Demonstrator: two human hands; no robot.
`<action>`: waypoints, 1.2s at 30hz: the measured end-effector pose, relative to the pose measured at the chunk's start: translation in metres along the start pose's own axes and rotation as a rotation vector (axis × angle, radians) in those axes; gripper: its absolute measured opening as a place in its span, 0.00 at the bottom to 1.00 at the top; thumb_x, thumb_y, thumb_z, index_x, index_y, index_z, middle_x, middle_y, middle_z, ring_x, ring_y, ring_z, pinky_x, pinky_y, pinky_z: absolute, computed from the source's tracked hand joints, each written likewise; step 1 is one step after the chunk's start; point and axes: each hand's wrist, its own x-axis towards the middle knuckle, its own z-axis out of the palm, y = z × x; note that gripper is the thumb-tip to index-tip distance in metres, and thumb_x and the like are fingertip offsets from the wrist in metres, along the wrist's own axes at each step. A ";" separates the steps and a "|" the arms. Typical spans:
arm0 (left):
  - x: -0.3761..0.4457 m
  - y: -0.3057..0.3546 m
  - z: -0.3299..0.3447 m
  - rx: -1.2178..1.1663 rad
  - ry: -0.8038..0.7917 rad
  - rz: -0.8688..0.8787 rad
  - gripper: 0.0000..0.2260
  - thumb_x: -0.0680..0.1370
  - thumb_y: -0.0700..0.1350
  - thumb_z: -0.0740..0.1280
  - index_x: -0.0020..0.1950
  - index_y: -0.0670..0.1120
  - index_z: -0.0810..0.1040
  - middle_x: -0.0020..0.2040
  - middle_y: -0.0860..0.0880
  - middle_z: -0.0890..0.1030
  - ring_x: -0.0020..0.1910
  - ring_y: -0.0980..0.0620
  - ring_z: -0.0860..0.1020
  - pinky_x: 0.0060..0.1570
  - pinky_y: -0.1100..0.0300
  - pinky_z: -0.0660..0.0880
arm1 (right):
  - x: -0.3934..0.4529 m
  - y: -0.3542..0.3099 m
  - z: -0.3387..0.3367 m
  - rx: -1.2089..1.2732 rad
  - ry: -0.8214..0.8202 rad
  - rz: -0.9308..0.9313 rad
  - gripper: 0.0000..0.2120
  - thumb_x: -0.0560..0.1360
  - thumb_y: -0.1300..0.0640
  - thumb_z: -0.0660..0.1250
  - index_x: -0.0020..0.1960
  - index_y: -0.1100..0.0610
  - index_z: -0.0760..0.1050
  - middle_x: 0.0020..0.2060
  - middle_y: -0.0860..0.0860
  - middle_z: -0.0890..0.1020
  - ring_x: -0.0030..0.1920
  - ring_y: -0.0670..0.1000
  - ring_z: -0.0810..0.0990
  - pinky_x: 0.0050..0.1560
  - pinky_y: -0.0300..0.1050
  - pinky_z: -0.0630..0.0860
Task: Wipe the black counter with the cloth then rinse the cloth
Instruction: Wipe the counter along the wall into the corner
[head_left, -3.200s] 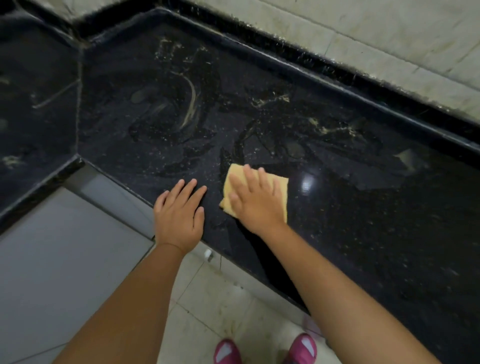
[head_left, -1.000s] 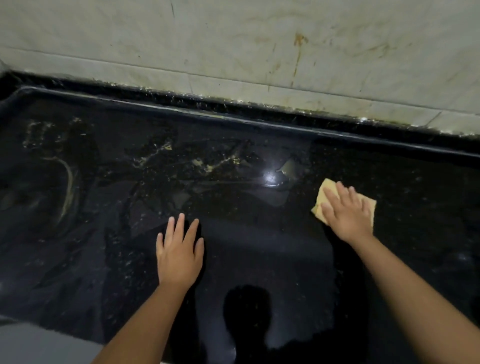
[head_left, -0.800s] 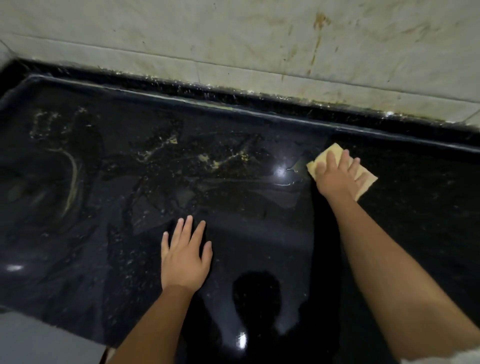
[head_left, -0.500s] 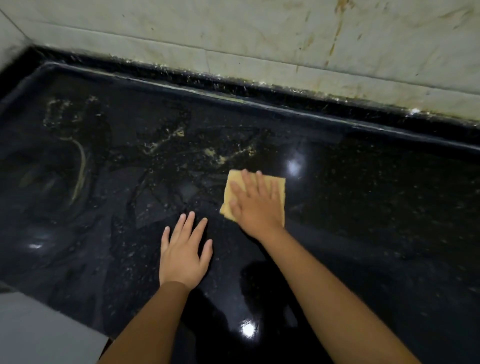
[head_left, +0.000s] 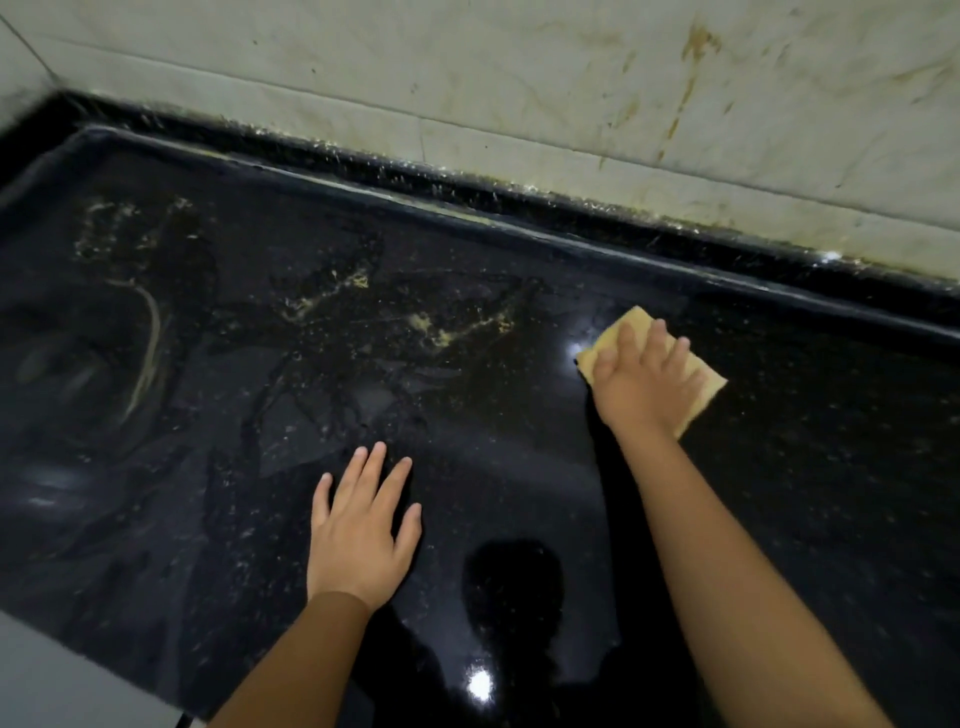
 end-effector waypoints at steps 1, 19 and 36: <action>0.001 0.000 0.000 0.018 0.006 0.011 0.23 0.75 0.53 0.52 0.62 0.44 0.76 0.65 0.42 0.74 0.67 0.47 0.65 0.64 0.49 0.55 | -0.002 -0.017 0.007 0.008 -0.005 -0.018 0.24 0.80 0.47 0.46 0.75 0.48 0.50 0.76 0.50 0.45 0.75 0.57 0.41 0.72 0.59 0.40; 0.001 0.002 -0.001 0.027 0.011 0.010 0.25 0.75 0.53 0.51 0.62 0.42 0.76 0.65 0.40 0.74 0.65 0.40 0.70 0.61 0.39 0.63 | 0.019 0.108 -0.038 -0.007 0.062 0.221 0.24 0.80 0.47 0.46 0.75 0.49 0.51 0.76 0.52 0.47 0.76 0.56 0.44 0.73 0.59 0.43; 0.003 -0.005 0.009 0.051 0.111 0.031 0.22 0.74 0.53 0.53 0.61 0.45 0.77 0.64 0.42 0.75 0.65 0.48 0.64 0.60 0.42 0.66 | 0.018 -0.117 0.030 -0.034 -0.095 -0.434 0.24 0.79 0.46 0.47 0.74 0.47 0.52 0.76 0.51 0.46 0.75 0.57 0.42 0.72 0.57 0.41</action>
